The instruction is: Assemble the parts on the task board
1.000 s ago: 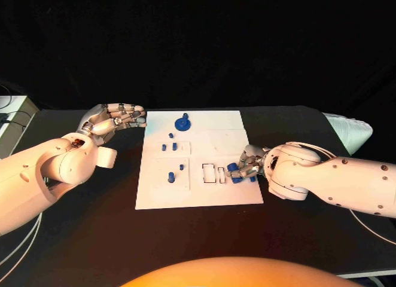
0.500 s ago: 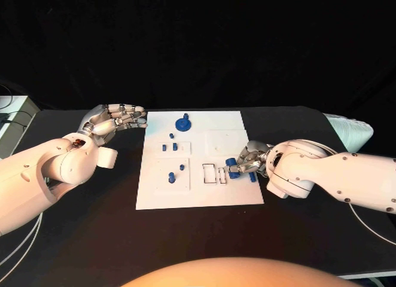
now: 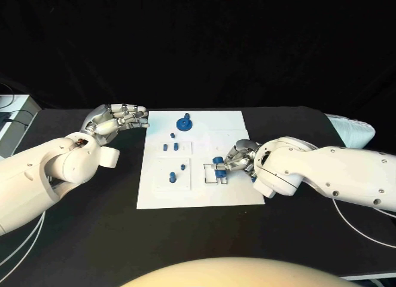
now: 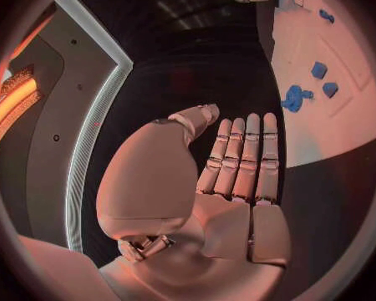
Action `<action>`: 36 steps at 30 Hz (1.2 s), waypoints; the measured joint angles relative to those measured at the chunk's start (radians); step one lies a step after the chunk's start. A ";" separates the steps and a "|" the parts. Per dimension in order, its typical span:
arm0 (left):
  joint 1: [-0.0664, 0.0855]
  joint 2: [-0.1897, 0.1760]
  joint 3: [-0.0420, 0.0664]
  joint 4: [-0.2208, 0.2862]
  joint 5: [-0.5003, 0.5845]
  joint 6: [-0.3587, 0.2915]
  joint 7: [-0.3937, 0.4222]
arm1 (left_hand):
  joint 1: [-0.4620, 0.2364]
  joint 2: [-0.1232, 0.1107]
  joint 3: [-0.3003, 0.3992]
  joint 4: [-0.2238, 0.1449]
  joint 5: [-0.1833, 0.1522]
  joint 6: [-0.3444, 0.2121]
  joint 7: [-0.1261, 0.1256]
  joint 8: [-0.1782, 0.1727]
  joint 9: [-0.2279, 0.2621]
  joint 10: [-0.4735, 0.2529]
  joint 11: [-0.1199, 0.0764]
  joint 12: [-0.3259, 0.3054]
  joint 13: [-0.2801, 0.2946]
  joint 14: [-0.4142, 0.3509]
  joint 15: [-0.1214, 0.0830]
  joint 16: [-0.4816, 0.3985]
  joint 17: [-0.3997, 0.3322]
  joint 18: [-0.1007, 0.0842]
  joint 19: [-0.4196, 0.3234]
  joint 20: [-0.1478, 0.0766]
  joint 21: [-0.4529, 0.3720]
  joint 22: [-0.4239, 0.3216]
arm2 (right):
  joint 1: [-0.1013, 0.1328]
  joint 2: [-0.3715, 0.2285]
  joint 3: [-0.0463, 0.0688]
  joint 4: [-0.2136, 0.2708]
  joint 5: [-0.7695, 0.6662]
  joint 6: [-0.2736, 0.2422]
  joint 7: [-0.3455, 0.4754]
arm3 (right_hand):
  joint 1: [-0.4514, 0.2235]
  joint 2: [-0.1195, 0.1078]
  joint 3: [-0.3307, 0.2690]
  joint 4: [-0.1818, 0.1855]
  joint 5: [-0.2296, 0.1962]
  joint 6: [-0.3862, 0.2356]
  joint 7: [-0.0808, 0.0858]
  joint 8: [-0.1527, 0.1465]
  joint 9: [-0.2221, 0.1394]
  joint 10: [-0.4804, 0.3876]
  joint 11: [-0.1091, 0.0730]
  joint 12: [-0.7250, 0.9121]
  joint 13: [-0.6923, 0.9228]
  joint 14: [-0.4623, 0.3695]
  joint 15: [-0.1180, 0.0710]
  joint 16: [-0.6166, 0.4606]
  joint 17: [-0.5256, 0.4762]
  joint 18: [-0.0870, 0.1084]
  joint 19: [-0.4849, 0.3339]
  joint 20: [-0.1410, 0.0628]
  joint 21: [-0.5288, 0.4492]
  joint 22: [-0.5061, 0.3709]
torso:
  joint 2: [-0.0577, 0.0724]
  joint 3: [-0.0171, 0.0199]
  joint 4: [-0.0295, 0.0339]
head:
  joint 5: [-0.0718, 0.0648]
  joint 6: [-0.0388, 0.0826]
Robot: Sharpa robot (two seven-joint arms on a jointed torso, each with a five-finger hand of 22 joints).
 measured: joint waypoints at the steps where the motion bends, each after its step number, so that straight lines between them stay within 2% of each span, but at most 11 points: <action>1: 0.000 0.000 0.000 0.000 0.000 0.000 0.000 | 0.000 0.000 0.000 0.000 0.000 0.000 0.000 0.000 0.000 0.000 0.000 0.000 0.000 0.000 0.000 0.000 0.000 0.000 0.000 0.000 0.000 -0.001 | -0.002 0.005 0.000 -0.004 0.003 0.000 0.000 | 0.000 0.000 0.000 0.000 0.000 0.000 0.000 0.000 0.000 0.000 0.000 0.000 0.000 0.000 0.000 0.000 0.000 0.000 0.000 0.000 0.000 0.000 | 0.000 0.0000 0.0002 | 0.000 0.000; 10: 0.000 -0.003 0.000 0.002 0.000 0.002 -0.001 | -0.005 -0.005 0.000 0.000 0.000 0.000 0.000 0.000 0.000 0.000 0.000 0.000 0.000 0.000 0.000 0.000 0.000 0.000 0.000 0.000 -0.004 -0.001 | -0.011 0.033 -0.004 -0.032 -0.006 0.006 0.001 | -0.001 -0.001 0.003 -0.003 -0.062 0.006 0.005 -0.012 -0.001 0.000 0.000 0.000 0.000 0.000 0.000 0.000 0.000 0.000 0.000 0.000 0.000 0.000 | 0.000 -0.0009 0.0015 | 0.005 -0.003; 13: 0.000 -0.004 0.000 0.003 0.000 0.003 -0.001 | -0.005 -0.005 0.000 0.000 0.000 0.000 0.000 0.000 0.000 0.000 0.000 0.000 0.000 0.000 0.000 0.000 0.000 0.000 0.000 0.000 -0.004 -0.001 | -0.012 0.038 -0.005 -0.037 -0.017 0.009 0.001 | -0.012 -0.012 0.003 -0.003 -0.073 0.006 0.004 -0.017 -0.002 0.000 0.000 0.000 0.000 0.000 0.000 0.000 0.000 0.000 0.000 0.000 0.000 0.000 | 0.000 -0.0003 0.0004 | 0.007 -0.003; 19: 0.000 -0.004 0.000 0.004 0.000 0.003 -0.002 | -0.005 -0.005 0.000 0.000 0.000 0.000 0.000 0.000 0.000 0.000 0.000 0.000 0.000 0.000 0.000 0.000 0.000 0.000 0.000 0.000 -0.004 -0.002 | -0.014 0.048 -0.005 -0.043 -0.037 0.014 0.000 | -0.033 -0.022 0.004 -0.004 -0.100 0.021 -0.010 -0.023 -0.001 0.000 0.000 0.000 0.000 0.000 0.000 0.000 0.000 0.000 0.000 0.000 0.000 0.000 | 0.001 0.0003 -0.0012 | 0.010 -0.003; 25: 0.000 -0.005 0.000 0.005 0.000 0.003 -0.003 | -0.005 -0.005 0.000 0.000 0.000 0.000 0.000 0.000 -0.001 0.000 0.000 0.000 0.000 0.000 0.000 0.000 0.000 0.000 0.000 0.000 -0.004 -0.003 | -0.015 0.055 -0.006 -0.045 -0.051 0.022 0.000 | -0.040 -0.029 0.001 -0.001 -0.132 0.030 -0.012 -0.024 0.006 0.000 0.000 0.000 0.000 0.000 0.000 0.000 0.000 0.000 0.000 0.000 -0.004 0.000 | 0.001 0.0015 -0.0008 | 0.012 -0.004; 36: 0.000 -0.006 0.000 0.005 0.001 0.004 -0.005 | -0.005 -0.005 0.000 0.000 0.000 0.000 0.000 0.000 -0.001 0.000 0.000 0.000 0.000 0.000 0.000 0.000 0.000 0.000 0.000 0.000 -0.004 -0.003 | -0.018 0.058 -0.007 -0.050 -0.068 0.031 0.000 | -0.044 -0.033 -0.005 -0.004 -0.151 0.031 -0.013 -0.024 0.006 0.000 0.000 0.000 0.000 0.000 0.000 0.000 0.000 0.000 0.000 0.000 -0.004 0.000 | 0.001 0.0012 -0.0007 | 0.018 -0.008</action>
